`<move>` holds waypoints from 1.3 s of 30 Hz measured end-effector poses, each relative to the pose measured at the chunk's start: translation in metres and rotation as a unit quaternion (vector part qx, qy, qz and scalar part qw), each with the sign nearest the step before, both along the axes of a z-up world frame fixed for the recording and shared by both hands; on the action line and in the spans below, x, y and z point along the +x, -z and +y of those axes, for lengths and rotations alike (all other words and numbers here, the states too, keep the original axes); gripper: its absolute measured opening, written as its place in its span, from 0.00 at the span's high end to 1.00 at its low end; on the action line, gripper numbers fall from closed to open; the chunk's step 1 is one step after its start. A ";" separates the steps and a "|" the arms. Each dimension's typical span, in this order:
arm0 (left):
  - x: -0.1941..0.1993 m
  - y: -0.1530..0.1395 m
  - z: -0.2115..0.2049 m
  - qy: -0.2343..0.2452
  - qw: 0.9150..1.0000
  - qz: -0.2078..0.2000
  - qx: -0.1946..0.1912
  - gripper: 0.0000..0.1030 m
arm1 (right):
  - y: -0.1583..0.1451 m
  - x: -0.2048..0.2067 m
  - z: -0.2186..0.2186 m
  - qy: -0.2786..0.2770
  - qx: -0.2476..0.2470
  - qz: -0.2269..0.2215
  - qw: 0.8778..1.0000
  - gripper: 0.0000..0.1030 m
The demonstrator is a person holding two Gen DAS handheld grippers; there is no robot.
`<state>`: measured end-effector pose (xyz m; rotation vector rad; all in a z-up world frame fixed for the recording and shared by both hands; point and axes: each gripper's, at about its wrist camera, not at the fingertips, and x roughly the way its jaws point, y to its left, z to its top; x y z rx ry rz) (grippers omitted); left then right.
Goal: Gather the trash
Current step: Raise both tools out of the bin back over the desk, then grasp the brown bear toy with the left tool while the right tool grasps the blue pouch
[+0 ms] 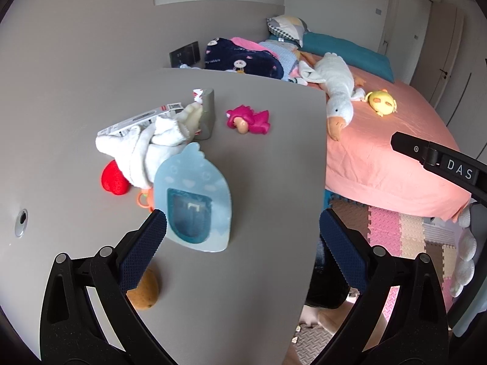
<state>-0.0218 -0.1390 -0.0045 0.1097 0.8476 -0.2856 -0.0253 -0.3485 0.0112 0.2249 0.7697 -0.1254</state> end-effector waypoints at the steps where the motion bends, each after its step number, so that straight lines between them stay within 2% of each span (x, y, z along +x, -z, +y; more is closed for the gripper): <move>1: -0.001 0.001 0.008 -0.007 1.000 0.001 0.002 0.06 | 0.000 0.001 0.007 -0.007 0.002 0.000 1.000 0.34; 12: -0.007 0.024 0.081 -0.077 0.996 0.033 0.018 0.06 | 0.017 0.018 0.077 -0.081 0.020 0.020 0.996 0.34; 18: -0.007 0.039 0.097 -0.086 0.995 0.049 0.025 0.07 | 0.025 0.025 0.108 -0.136 0.037 0.028 0.990 0.33; 22: -0.005 0.050 0.100 -0.077 0.994 0.066 0.026 0.26 | 0.031 0.028 0.127 -0.166 0.044 0.032 0.985 0.32; 24: -0.002 0.057 0.104 -0.073 0.994 0.082 0.016 0.44 | 0.034 0.031 0.136 -0.177 0.045 0.036 0.983 0.32; 26: 0.001 0.063 0.109 -0.075 0.993 0.096 0.002 0.53 | 0.038 0.035 0.143 -0.184 0.048 0.041 0.981 0.32; 29: 0.002 0.062 0.113 -0.080 0.993 0.086 0.004 0.63 | 0.046 0.042 0.152 -0.193 0.057 0.051 0.978 0.32; 39: 0.009 0.062 0.130 -0.096 0.992 0.087 -0.009 0.64 | 0.063 0.057 0.173 -0.215 0.066 0.070 0.972 0.32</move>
